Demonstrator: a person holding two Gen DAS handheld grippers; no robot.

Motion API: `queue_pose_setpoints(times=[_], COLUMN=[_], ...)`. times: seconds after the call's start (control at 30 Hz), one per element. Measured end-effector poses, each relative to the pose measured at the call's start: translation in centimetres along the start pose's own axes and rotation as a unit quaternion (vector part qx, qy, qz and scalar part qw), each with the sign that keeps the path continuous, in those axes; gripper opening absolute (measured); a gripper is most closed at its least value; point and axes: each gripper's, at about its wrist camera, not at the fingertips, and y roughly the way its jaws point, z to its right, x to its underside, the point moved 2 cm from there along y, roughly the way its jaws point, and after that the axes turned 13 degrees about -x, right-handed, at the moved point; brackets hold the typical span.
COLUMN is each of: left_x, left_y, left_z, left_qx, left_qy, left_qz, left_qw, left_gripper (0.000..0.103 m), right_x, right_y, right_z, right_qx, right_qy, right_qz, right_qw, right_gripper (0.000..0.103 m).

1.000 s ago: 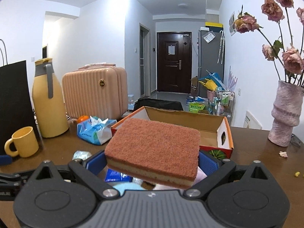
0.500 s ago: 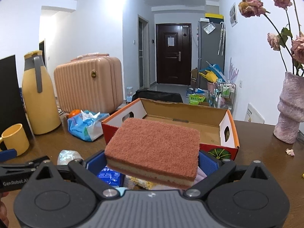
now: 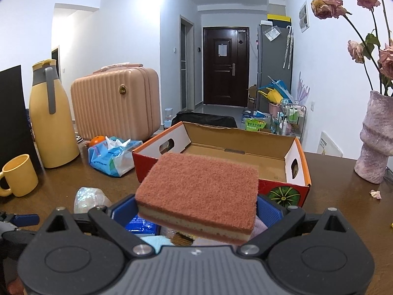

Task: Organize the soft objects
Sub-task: 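Close the left gripper on the white foam cylinder while the right gripper holds the sponge, then carry the foam cylinder with the left gripper over the box while the right gripper holds the sponge above it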

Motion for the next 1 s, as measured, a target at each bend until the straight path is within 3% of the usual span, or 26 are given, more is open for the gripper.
queue_pose_setpoints(times=[0.07, 0.17, 0.5, 1.0], left_x=[-0.1, -0.1, -0.6, -3.2], left_y=[0.3, 0.6, -0.9, -5.9], left_z=[-0.3, -0.5, -1.1, 0.1], left_qx=[0.013, 0.028, 0.033, 0.051], left_qy=[-0.008, -0.015, -0.036, -0.061], left_qz=[-0.010, -0.020, 0.010, 0.110], left_qw=[0.9998, 0.9993, 0.9988, 0.9907], left_gripper=[0.060, 0.059, 0.059, 0.059], right_x=[0.1, 0.1, 0.1, -3.1], right_y=[0.0, 0.0, -0.1, -2.4], right_z=[-0.1, -0.2, -0.3, 0.5], right_qx=[-0.001, -0.002, -0.003, 0.004], right_qy=[-0.001, -0.003, -0.005, 0.012], right_qz=[-0.001, -0.002, 0.000, 0.046], right_qw=[1.000, 1.000, 1.000, 0.999], right_gripper=[0.101, 0.101, 0.101, 0.101])
